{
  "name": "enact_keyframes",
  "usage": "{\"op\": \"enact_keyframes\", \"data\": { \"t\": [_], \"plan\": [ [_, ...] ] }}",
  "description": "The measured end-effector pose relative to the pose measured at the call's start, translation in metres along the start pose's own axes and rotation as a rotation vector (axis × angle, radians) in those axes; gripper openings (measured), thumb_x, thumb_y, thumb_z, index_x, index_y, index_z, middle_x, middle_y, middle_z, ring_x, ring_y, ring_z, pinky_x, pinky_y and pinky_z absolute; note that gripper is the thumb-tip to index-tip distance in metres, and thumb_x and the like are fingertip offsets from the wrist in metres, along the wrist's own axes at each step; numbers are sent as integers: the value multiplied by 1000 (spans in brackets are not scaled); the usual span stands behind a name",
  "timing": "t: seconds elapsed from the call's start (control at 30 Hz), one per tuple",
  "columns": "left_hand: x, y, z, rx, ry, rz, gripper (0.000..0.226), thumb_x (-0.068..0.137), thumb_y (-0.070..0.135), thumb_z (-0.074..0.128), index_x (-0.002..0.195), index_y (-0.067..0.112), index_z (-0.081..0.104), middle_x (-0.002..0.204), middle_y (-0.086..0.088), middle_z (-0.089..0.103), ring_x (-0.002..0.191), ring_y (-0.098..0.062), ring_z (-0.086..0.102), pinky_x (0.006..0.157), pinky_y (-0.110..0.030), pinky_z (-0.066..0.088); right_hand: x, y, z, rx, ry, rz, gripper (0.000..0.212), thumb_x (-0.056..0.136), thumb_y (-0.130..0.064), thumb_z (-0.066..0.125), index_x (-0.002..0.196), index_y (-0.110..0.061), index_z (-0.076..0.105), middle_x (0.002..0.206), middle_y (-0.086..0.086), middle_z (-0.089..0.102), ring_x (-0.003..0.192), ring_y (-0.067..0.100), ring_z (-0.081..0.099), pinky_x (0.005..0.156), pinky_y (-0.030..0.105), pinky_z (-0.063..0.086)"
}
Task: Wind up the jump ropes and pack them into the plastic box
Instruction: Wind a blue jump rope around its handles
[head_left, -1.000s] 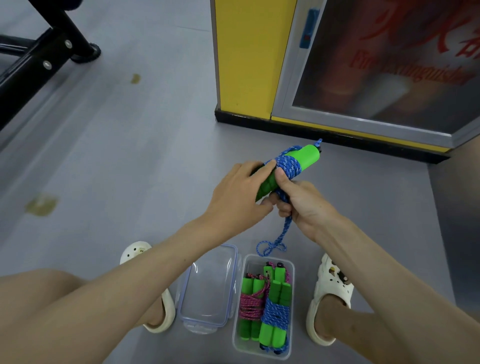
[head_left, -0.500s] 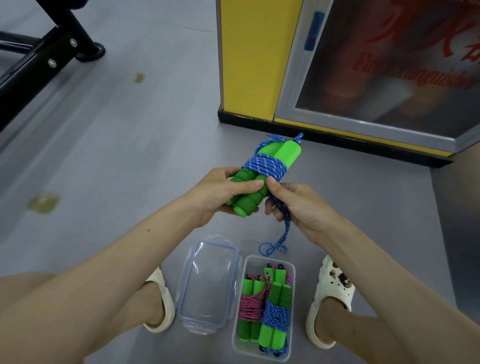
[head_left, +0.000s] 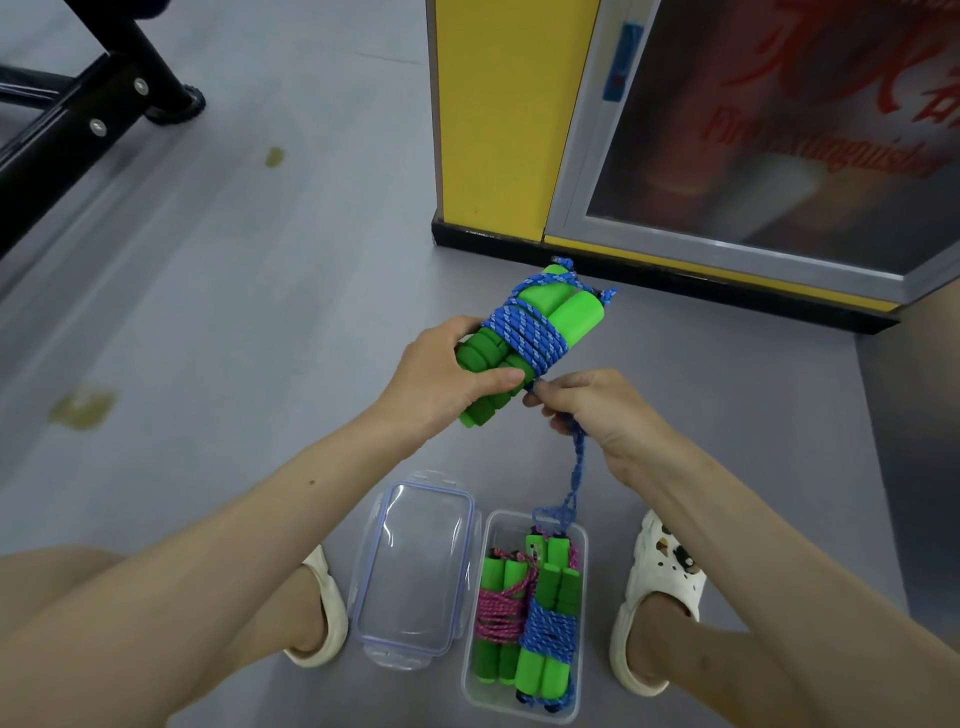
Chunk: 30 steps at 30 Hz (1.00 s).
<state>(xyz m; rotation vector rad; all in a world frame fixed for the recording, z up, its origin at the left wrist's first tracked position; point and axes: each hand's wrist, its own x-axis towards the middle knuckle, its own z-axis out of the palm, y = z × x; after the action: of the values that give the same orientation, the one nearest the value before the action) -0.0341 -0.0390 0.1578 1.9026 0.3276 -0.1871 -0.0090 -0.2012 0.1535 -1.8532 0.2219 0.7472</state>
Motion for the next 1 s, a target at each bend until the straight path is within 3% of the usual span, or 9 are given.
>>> {"op": "enact_keyframes", "data": {
  "t": [0.1,0.2,0.37,0.5,0.57,0.63,0.77,0.9,1.0],
  "plan": [
    [-1,0,3,168,91,112,56,70,31,82,121,24,59,99,6,67,86,-11,63,76,-27,53,-3,-3,0,155,19,77,21,91,-17,62,85,2,69,57,5,48,42,9,36,42,19,37],
    [-3,2,8,361,189,156,59,70,42,79,123,26,56,105,2,67,94,-22,62,80,-38,52,-5,-5,2,175,-17,96,24,91,-19,62,89,5,66,50,7,56,34,9,38,38,19,35],
    [-8,4,11,650,301,220,46,79,48,71,112,21,56,89,-1,67,83,-26,62,65,-32,43,-5,-7,2,101,-97,90,19,91,-18,61,85,-1,65,58,8,66,43,10,52,45,18,44],
    [-10,0,10,754,352,342,41,80,46,71,104,16,57,74,3,59,71,-26,59,56,-29,32,0,-2,1,50,-53,41,15,89,-16,64,76,-11,70,72,4,65,64,11,56,74,25,48],
    [-9,-5,11,841,381,443,41,73,39,80,95,11,60,67,-2,61,59,-27,57,50,-27,29,-2,-3,2,144,-96,31,17,93,-12,58,80,-7,68,69,5,64,61,13,57,71,26,51],
    [-7,-7,12,882,379,494,42,64,30,87,89,9,61,62,-3,59,51,-25,54,46,-23,27,-5,-5,5,220,-118,24,20,96,-11,52,87,0,67,62,5,60,52,12,52,57,21,51],
    [-6,-11,14,872,279,527,46,69,20,81,110,9,61,82,-4,66,66,-24,61,51,-24,32,-7,-5,6,247,-52,-7,27,100,-12,45,91,4,65,59,7,59,43,8,46,48,20,48],
    [-11,-11,19,814,152,497,64,81,4,63,141,12,41,117,-9,62,86,-29,61,61,-27,34,-6,-3,4,265,-27,-10,27,100,-12,43,88,1,63,63,8,60,42,7,46,42,19,41],
    [-13,-9,16,876,191,483,70,72,-4,68,138,7,45,109,-11,66,81,-30,63,56,-27,35,-6,-4,4,298,-108,-4,17,96,-8,51,94,3,63,65,10,61,44,9,49,42,19,41]
  ]
}}
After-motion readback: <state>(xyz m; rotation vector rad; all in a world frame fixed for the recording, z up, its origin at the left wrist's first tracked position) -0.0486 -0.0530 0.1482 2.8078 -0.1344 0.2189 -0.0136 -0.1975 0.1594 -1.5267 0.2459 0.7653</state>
